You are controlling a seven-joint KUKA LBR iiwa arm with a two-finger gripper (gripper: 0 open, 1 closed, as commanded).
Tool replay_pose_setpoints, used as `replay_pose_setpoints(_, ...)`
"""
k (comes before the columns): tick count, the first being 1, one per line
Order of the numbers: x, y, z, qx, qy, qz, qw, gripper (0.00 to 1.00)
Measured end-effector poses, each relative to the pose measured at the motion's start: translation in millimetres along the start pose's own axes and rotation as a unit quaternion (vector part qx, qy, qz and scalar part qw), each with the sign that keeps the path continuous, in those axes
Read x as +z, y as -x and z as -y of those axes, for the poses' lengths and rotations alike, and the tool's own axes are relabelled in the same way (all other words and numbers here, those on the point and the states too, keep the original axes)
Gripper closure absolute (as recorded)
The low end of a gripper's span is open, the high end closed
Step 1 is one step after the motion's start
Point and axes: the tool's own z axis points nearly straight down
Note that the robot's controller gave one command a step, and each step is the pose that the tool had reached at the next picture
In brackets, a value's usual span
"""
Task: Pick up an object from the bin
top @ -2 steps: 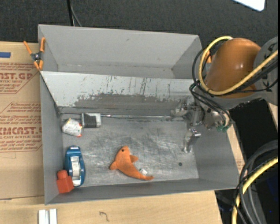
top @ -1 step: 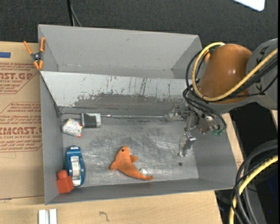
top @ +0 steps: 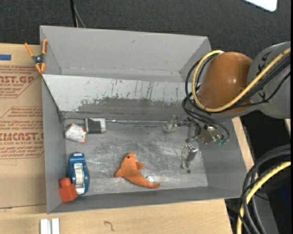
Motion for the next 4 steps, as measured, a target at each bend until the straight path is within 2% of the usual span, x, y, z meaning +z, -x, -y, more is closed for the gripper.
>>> replay_pose_setpoints(1,28,8.2,-16,-0.003,-0.003,0.0023,1.0000,0.00)
replay_pose_setpoints(2,21,7.9,-45,-0.023,-0.001,-0.0018,0.9997,0.00)
replay_pose_setpoints(3,58,-14.2,-60,-0.047,-0.003,0.0041,0.9989,0.00)
replay_pose_setpoints(4,86,-11.9,-91,-0.086,-0.003,0.0011,0.9963,0.00)
